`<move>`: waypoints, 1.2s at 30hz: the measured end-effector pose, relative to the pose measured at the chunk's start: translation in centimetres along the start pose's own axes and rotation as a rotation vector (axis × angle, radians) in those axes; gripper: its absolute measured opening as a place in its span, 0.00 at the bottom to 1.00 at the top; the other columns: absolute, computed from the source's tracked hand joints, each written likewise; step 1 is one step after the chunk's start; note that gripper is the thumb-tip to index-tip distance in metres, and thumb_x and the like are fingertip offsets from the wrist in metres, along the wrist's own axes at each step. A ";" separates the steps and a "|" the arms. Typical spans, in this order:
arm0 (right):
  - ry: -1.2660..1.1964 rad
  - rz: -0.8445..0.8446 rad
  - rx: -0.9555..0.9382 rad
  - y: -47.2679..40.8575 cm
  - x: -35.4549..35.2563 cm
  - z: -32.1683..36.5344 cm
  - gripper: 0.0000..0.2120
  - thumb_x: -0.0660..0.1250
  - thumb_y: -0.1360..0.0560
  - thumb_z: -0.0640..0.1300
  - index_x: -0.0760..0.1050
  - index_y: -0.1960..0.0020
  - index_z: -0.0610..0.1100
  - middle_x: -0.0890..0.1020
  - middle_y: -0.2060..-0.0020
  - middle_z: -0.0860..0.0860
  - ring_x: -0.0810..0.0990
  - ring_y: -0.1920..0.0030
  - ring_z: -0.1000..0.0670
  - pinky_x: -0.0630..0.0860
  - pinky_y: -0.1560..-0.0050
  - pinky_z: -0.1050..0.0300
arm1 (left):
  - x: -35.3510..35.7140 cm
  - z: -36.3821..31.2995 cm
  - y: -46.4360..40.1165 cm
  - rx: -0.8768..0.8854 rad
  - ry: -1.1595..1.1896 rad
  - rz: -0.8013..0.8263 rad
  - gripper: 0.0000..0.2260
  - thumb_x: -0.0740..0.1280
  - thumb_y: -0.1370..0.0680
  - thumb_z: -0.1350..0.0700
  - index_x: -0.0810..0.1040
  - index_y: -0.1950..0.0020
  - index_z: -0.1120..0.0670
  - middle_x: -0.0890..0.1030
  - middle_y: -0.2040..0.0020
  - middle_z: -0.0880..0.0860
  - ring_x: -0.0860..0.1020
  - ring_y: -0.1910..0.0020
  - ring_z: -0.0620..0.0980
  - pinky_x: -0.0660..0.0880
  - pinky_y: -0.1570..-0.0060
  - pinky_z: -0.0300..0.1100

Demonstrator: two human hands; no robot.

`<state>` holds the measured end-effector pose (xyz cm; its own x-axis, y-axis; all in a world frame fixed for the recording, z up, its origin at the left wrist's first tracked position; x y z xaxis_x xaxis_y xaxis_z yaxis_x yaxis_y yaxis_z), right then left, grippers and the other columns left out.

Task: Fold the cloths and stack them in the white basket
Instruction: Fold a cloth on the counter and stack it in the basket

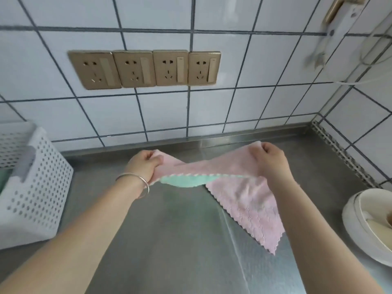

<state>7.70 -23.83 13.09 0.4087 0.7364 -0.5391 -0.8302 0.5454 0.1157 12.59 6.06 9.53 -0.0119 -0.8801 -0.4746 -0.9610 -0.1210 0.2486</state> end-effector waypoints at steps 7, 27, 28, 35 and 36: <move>-0.058 0.061 -0.162 5.7 7.5 4.5 0.09 0.58 0.25 0.42 0.65 0.63 0.40 0.63 0.69 0.48 0.59 0.67 0.50 0.58 0.69 0.57 | -12.4 3.7 0.6 0.153 -0.023 -0.197 0.15 0.65 0.23 0.58 0.72 0.37 0.58 0.74 0.47 0.50 0.71 0.48 0.48 0.63 0.49 0.38; 0.737 0.561 0.346 19.1 18.2 -15.8 0.15 0.58 0.29 0.59 0.76 0.56 0.50 0.80 0.52 0.48 0.79 0.50 0.46 0.74 0.48 0.56 | -10.9 29.6 11.8 -0.525 -0.524 0.155 0.09 0.65 0.29 0.48 0.68 0.60 0.50 0.77 0.56 0.52 0.76 0.56 0.53 0.70 0.58 0.39; 0.815 0.590 0.336 19.0 18.2 -15.5 0.21 0.56 0.29 0.64 0.77 0.49 0.51 0.80 0.48 0.49 0.79 0.47 0.47 0.74 0.47 0.56 | -11.4 29.3 11.6 -0.522 -0.580 0.181 0.11 0.65 0.29 0.44 0.69 0.60 0.49 0.78 0.56 0.51 0.76 0.56 0.53 0.71 0.57 0.39; 0.814 0.576 0.251 13.7 20.4 -12.4 0.22 0.60 0.25 0.55 0.70 0.35 0.45 0.78 0.43 0.47 0.77 0.43 0.45 0.72 0.48 0.55 | -12.2 27.0 5.0 -0.425 -0.542 0.043 0.10 0.62 0.25 0.48 0.77 0.53 0.53 0.80 0.53 0.55 0.78 0.49 0.56 0.69 0.57 0.39; 0.761 0.543 0.257 12.9 21.0 -11.9 0.21 0.60 0.24 0.53 0.71 0.36 0.43 0.78 0.42 0.45 0.76 0.42 0.43 0.72 0.47 0.54 | -12.0 26.7 3.9 -0.426 -0.535 0.029 0.10 0.62 0.24 0.48 0.78 0.52 0.53 0.81 0.51 0.56 0.78 0.48 0.56 0.71 0.55 0.40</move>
<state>1.08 -6.14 -6.66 -0.4358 0.5067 -0.7438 -0.6883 0.3449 0.6382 1.61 28.38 -6.33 -0.2760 -0.5510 -0.7875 -0.7673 -0.3672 0.5258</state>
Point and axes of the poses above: each hand's wrist, its own y-axis away from the middle knuckle, its own x-axis out of the palm, z = x × y, the point moved 6 cm from there along -y, towards the middle knuckle
